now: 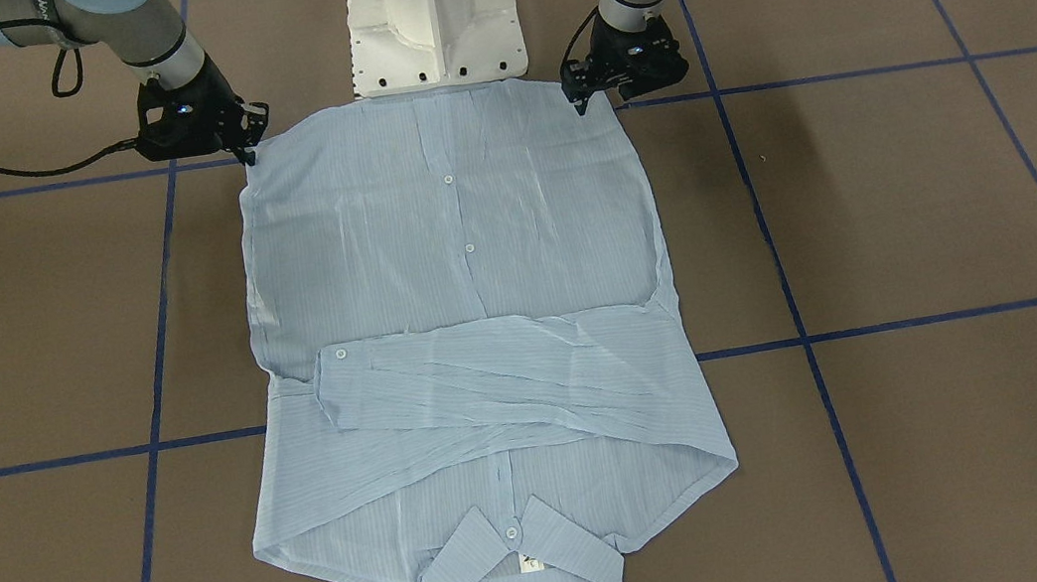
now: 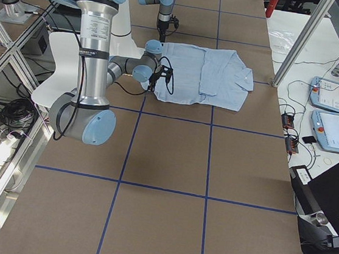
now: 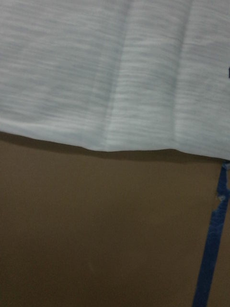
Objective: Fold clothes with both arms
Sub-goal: 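Grasp the hem corners with both grippers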
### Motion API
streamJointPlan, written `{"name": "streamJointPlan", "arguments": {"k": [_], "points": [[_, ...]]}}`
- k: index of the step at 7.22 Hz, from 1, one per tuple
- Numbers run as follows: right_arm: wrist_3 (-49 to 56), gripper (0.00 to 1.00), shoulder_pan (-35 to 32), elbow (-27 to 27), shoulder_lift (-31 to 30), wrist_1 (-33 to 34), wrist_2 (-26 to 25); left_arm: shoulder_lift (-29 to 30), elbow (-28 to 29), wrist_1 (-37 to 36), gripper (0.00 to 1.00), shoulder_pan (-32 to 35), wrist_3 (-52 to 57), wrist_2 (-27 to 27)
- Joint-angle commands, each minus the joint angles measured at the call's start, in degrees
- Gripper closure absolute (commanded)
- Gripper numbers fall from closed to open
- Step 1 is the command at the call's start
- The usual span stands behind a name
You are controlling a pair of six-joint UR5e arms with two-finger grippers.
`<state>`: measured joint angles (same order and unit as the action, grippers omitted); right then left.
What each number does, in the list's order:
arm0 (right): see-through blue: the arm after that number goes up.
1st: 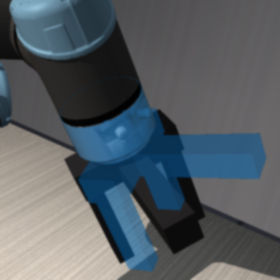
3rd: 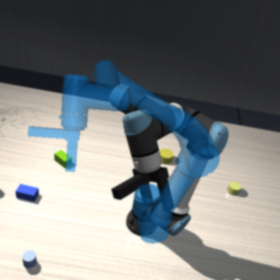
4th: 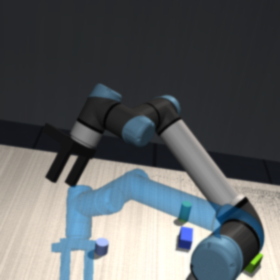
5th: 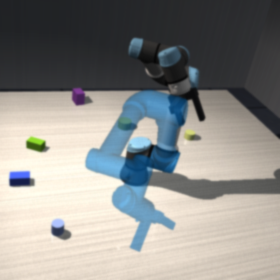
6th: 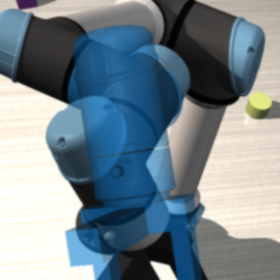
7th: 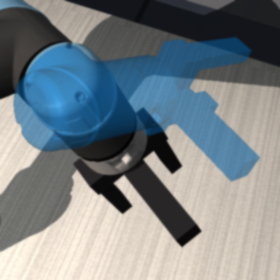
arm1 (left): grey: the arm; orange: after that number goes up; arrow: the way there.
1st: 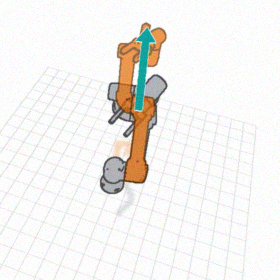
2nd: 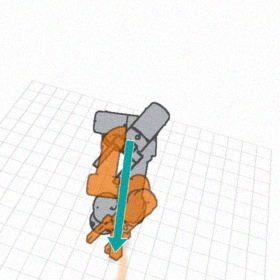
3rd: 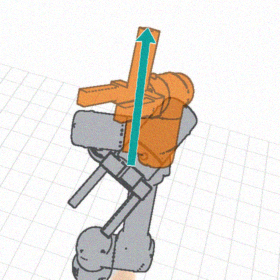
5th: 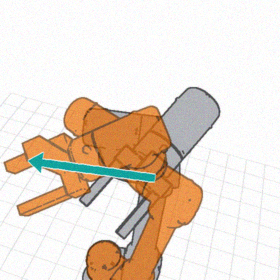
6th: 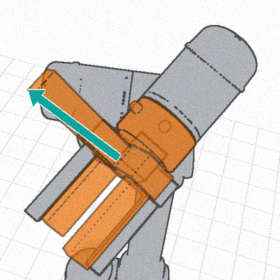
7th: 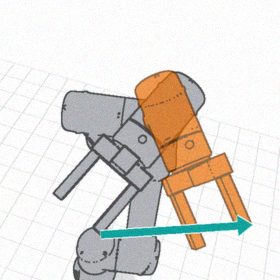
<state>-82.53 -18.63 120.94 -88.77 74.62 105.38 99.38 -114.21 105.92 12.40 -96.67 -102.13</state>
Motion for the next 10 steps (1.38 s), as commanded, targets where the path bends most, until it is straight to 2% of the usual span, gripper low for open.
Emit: {"name": "streamJointPlan", "arguments": {"k": [1,3,7,10], "points": [[0.00,1.00,0.09,-0.09,0.00,0.00,0.00,-0.06,-0.04,-0.10,0.31,-0.18,-0.10,0.00],[0.00,1.00,0.00,-0.18,0.00,0.00,0.00,0.03,0.04,-0.10,0.37,-0.35,-0.10,0.00],[0.00,1.00,0.00,-0.18,0.00,0.00,0.00,0.12,0.04,-0.89,0.39,-0.79,-0.10,-0.09],[0.09,1.00,0.00,-0.36,-0.09,0.00,0.00,0.12,0.31,-0.98,0.53,-1.23,-0.10,-0.09]]}}
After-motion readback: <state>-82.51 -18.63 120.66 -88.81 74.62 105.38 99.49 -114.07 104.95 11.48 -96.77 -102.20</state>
